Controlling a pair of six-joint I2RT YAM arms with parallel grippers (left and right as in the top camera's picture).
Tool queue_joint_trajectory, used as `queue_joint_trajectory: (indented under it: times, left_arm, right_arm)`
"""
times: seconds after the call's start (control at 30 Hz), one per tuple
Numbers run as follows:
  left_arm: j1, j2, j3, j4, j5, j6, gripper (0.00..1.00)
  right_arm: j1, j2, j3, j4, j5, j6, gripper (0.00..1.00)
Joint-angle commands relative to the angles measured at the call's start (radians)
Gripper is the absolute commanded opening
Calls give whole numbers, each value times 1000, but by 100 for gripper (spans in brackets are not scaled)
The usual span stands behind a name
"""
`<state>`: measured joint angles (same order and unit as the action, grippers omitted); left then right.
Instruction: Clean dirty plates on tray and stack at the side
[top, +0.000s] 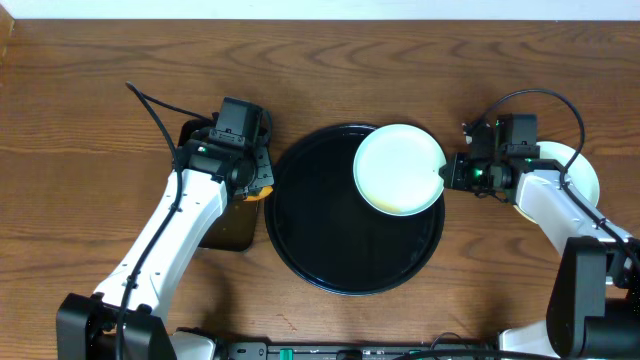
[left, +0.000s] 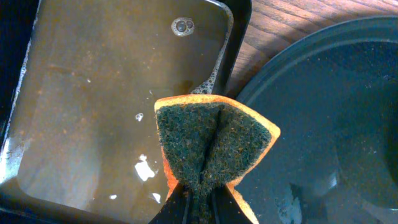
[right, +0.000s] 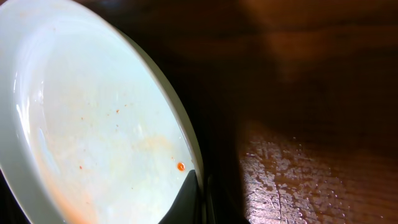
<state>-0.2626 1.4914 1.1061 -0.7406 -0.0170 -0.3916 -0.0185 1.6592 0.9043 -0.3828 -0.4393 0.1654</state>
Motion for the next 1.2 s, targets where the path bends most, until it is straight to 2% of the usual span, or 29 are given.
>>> queue_joint_trajectory:
  times: [0.0,0.23,0.47,0.73,1.17]
  left_arm:
    - [3,-8,-3,-3,-1,6,8]
    - [3,-8,-3,-2,-1,5,8]
    - [3,-8,-3,-3,-1,5,8]
    - [3,-8,-3,-2,-1,5,8]
    - [3,-8,-3,-3,-1,5,8]
  right_arm:
    - [1,-93,19,5,-21,-63,1]
    - [69,-254,19,-3,183,-118,1]
    - [311,-332,19,0,649,-182,1]
    - [547,-332,19,59,1006,-231,1]
    - [646,-332,19,111,1167,-333,1]
